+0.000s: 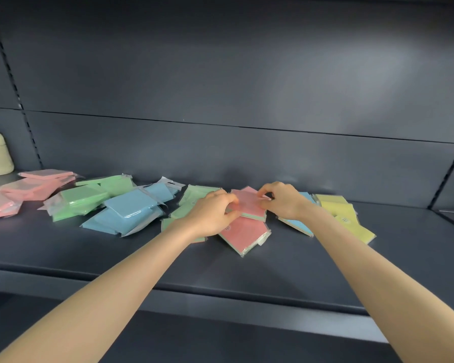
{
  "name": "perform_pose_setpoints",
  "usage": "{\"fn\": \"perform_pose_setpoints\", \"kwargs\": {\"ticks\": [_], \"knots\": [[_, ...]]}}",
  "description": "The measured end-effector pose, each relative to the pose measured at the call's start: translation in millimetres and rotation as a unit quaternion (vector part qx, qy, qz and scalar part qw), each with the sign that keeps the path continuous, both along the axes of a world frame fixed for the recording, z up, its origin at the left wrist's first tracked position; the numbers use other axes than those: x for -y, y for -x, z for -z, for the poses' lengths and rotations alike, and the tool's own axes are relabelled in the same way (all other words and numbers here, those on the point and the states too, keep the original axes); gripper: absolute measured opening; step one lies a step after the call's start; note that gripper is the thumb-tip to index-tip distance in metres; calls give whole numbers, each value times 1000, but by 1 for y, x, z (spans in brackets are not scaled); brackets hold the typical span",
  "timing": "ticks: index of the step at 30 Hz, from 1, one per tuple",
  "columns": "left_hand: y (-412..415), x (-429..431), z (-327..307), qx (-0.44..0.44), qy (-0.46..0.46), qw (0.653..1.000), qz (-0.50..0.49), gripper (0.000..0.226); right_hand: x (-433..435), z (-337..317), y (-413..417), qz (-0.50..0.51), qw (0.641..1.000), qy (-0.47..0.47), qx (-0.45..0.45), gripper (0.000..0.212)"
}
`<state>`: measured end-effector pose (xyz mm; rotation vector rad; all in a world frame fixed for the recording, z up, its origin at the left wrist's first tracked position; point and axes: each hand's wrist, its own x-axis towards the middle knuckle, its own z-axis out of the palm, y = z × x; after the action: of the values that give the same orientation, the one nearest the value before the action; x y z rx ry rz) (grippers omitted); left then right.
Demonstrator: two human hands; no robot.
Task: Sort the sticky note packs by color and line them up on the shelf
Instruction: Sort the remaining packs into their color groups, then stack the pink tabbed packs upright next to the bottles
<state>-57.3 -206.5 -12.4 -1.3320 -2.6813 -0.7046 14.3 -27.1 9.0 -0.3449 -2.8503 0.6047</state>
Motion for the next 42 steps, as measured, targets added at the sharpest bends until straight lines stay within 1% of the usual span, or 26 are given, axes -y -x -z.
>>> {"fn": "perform_pose_setpoints", "kwargs": {"ticks": [4,8,12,19,25,30,35,42], "knots": [[-3,11,-17,-33,36,999,-5,33,5,-20,-7,-6,999,-33,19,35],[-7,34,-37,-75,35,996,-37,41,22,-40,-10,-27,997,-72,4,44],[-7,72,-58,-109,43,991,-66,44,54,-58,-5,-54,994,-89,-12,45],[7,165,-95,-153,13,982,-112,46,141,-85,15,-100,986,-120,-59,45],[37,271,-92,-178,11,976,-128,48,238,-82,49,-112,983,-116,-88,46],[76,366,-82,-180,6,975,-130,48,328,-69,88,-122,983,-96,-94,47],[116,431,-73,-164,11,977,-132,49,390,-59,122,-112,987,-80,-81,46],[169,466,-62,-131,-13,983,-124,51,426,-50,176,-103,989,-86,-63,45]]}}
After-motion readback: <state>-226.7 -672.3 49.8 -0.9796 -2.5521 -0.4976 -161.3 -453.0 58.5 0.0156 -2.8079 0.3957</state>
